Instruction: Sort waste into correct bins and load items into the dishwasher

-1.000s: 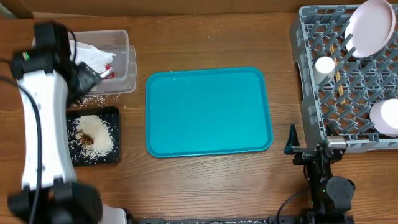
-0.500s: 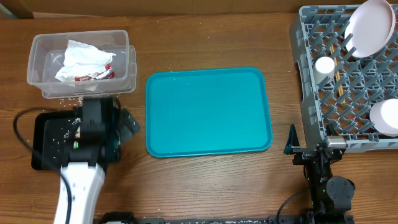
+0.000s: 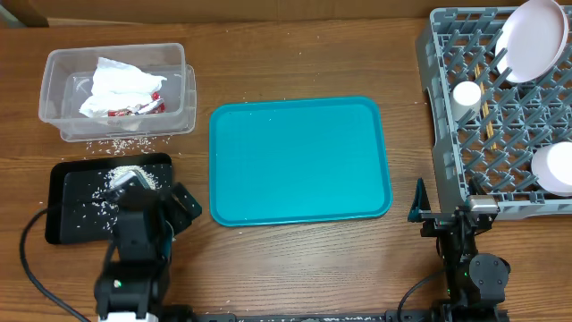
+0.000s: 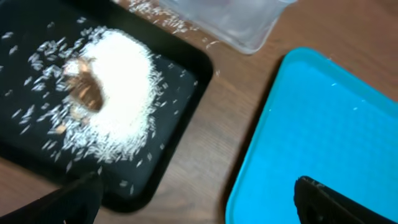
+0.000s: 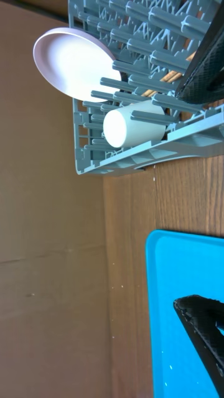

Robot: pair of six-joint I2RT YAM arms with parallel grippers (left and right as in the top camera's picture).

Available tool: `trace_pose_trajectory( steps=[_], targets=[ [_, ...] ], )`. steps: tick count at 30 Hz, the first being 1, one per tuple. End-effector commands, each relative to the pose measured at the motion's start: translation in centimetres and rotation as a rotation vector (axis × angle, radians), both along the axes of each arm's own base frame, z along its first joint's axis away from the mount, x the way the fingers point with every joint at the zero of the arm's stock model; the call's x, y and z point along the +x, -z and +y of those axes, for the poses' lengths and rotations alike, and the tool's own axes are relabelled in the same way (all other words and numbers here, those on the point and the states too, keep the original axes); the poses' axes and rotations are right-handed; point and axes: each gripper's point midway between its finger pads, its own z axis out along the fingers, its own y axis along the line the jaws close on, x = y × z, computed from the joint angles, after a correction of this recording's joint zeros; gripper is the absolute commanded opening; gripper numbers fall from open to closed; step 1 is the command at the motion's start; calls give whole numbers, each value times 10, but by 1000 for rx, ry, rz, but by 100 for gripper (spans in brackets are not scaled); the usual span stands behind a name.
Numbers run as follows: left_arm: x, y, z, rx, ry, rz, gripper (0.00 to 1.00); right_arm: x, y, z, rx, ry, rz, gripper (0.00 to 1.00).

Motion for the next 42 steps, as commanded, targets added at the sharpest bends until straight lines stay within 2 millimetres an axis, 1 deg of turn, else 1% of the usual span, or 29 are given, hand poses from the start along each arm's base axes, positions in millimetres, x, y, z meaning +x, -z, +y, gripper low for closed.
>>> trace_pose_trajectory(
  steps=[1,3,4,7,12,20,26,30,39,42],
  targets=[
    [0,11,-18,106,238,-49,100,0,1,0,-4,-3,-6,100],
    [0,11,-31,175,390,-107,100,0,1,0,-4,-3,-6,100],
    [-1,11,-33,186,405,-130,100,0,1,0,-4,-3,-6,100],
    [-3,12,-35,187,405,-192,100,0,1,0,-4,-3,-6,100],
    [0,11,-36,197,404,-262,100,0,1,0,-4,-3,-6,100],
    [10,18,-39,211,403,-384,100,0,1,0,-4,-3,-6,100],
    [12,25,-39,185,370,-476,100,0,1,0,-4,-3,-6,100],
    [12,14,-35,205,349,-520,100,0,1,0,-4,-3,-6,100],
    [8,-20,-34,260,339,-661,100,0,1,0,-4,-3,-6,100],
    [8,-22,-34,294,352,-664,100,0,1,0,-4,-3,-6,100]
  ],
)
